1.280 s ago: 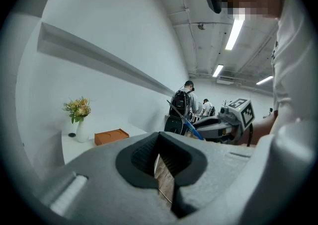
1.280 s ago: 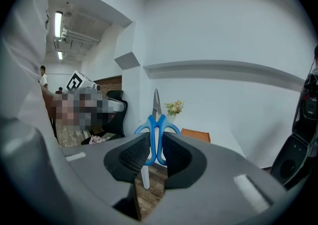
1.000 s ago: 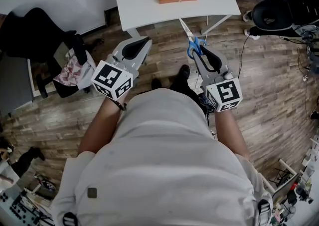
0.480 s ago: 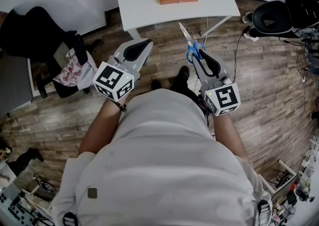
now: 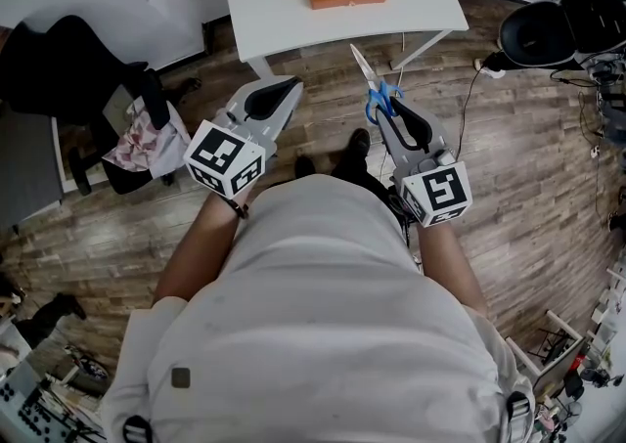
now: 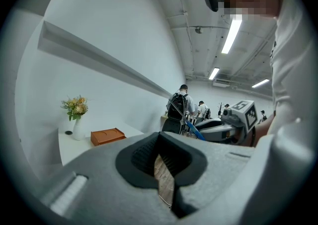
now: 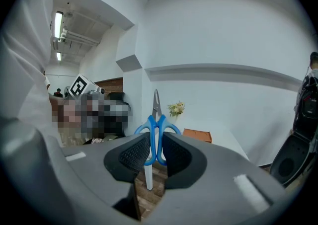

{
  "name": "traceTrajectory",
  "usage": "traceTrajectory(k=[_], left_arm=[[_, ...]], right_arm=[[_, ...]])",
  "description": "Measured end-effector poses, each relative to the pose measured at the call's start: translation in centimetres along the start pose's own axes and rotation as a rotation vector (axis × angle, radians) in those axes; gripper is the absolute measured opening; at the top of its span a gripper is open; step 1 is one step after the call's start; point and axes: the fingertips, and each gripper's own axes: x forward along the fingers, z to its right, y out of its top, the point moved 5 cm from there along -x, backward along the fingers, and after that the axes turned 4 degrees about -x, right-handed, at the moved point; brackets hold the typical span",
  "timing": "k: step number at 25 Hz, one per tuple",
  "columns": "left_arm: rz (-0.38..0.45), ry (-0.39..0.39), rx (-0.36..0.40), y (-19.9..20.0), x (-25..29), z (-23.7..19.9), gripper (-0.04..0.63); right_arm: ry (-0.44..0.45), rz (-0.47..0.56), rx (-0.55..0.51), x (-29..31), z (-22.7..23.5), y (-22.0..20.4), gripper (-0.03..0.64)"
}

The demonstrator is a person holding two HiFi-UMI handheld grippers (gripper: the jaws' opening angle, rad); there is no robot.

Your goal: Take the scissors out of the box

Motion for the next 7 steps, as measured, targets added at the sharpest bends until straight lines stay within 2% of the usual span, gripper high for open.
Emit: traceTrajectory(k=[7], left_arm=[[-0.002, -0.012, 0.003, -0.12, -0.16, 0.46, 0.005]], right_arm=[[-0.01, 0.004, 0.002, -0.54, -0.34, 0.05, 0.098]])
